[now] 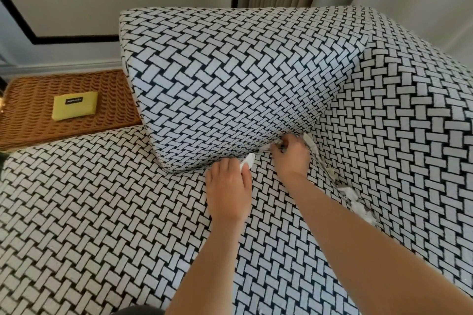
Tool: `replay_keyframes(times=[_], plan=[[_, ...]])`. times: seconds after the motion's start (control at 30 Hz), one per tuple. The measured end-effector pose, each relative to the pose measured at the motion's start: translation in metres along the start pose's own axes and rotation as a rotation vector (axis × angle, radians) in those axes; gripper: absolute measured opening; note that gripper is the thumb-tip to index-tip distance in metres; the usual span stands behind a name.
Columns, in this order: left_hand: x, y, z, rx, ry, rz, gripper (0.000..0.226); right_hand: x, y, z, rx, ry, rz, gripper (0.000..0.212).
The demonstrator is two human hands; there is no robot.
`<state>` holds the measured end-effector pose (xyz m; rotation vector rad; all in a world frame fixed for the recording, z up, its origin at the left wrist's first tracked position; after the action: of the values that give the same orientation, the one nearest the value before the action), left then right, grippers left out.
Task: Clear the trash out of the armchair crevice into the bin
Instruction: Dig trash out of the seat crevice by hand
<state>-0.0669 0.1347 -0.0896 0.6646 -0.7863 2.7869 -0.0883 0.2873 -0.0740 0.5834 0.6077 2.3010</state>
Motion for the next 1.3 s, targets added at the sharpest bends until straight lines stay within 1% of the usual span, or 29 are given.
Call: replay_keyframes(times=[0.1,0.43,0.6,0.77,0.87,0.97,1.03,1.17,1.3], plan=[[0.000,0.000,0.001,-0.010,0.012,0.003,0.033,-0.001,0.001,0.000,0.058,-0.034,-0.014,0.028],[0.000,0.000,0.000,0.008,-0.018,-0.008,0.036,0.002,0.003,-0.005,-0.197,0.042,0.012,0.029],[0.000,0.000,0.000,0.011,-0.015,-0.013,0.036,0.003,0.005,-0.004,-0.263,0.072,0.050,0.028],[0.001,-0.001,0.001,0.008,-0.009,-0.013,0.037,-0.002,0.007,-0.003,-0.245,0.020,0.117,0.030],[0.001,-0.001,0.001,0.004,-0.001,-0.016,0.036,-0.007,0.004,-0.001,-0.140,-0.014,0.138,0.023],[0.001,-0.001,0.001,0.003,-0.004,-0.022,0.034,-0.011,0.004,0.002,-0.058,-0.008,0.157,0.021],[0.001,-0.001,0.002,0.000,0.000,-0.014,0.033,-0.013,0.006,0.002,-0.065,0.009,0.192,0.019],[0.003,0.000,0.001,-0.110,0.019,0.075,0.029,-0.023,0.007,0.002,-0.105,0.011,0.345,0.016],[0.006,0.003,0.003,-0.259,0.094,0.140,0.026,-0.035,0.006,0.004,-0.119,0.024,0.373,0.023]])
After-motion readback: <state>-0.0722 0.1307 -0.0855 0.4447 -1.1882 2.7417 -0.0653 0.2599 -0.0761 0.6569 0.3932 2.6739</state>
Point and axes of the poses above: each hand's wrist, its own x-axis towards the middle knuckle, its own z-axis out of the back of the hand, y = z × x, the point moved 2 cm from there along x, towards the middle knuckle, and after that the axes turned 10 degrees about -y, right-handed, at the moved point
